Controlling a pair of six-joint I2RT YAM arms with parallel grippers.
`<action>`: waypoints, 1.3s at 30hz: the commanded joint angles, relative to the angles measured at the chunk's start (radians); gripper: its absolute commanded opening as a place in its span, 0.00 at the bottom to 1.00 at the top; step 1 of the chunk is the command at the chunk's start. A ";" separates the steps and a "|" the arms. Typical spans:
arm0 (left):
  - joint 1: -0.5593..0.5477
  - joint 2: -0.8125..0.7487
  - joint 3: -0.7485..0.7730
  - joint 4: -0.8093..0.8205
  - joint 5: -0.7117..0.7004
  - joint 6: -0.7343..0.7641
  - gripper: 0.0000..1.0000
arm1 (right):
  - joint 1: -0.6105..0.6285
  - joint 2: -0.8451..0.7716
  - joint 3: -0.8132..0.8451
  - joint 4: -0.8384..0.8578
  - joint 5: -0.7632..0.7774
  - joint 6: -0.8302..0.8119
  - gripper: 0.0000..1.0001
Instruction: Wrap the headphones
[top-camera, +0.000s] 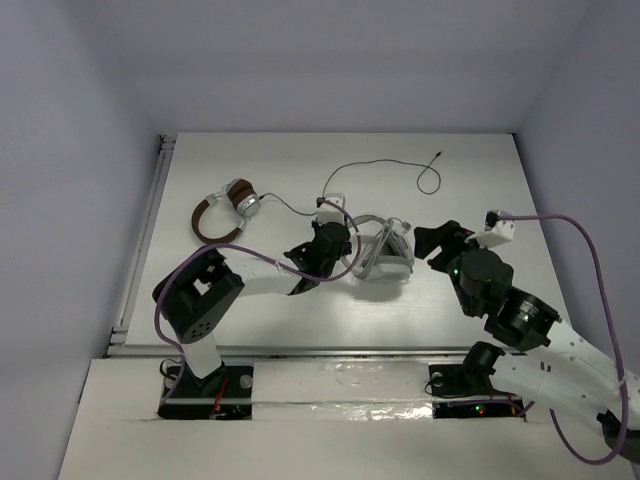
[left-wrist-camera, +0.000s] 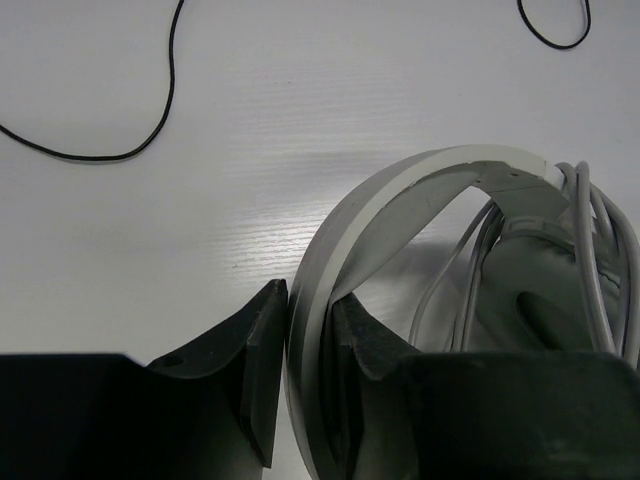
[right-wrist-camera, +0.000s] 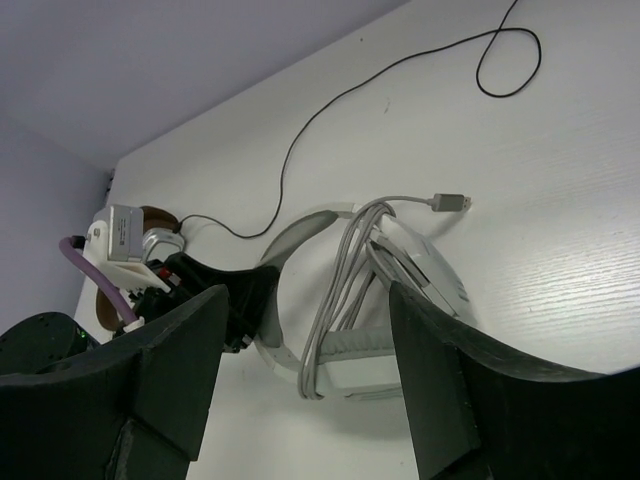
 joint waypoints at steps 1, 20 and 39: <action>0.002 -0.023 -0.010 0.117 -0.002 -0.048 0.20 | -0.006 0.000 0.002 0.057 0.012 -0.017 0.71; 0.020 -0.248 -0.086 -0.039 -0.062 -0.106 0.49 | -0.006 -0.084 0.045 0.014 0.020 -0.021 0.73; 0.029 -0.843 0.019 -0.470 -0.114 -0.034 0.87 | -0.006 -0.294 0.263 -0.212 0.247 -0.084 1.00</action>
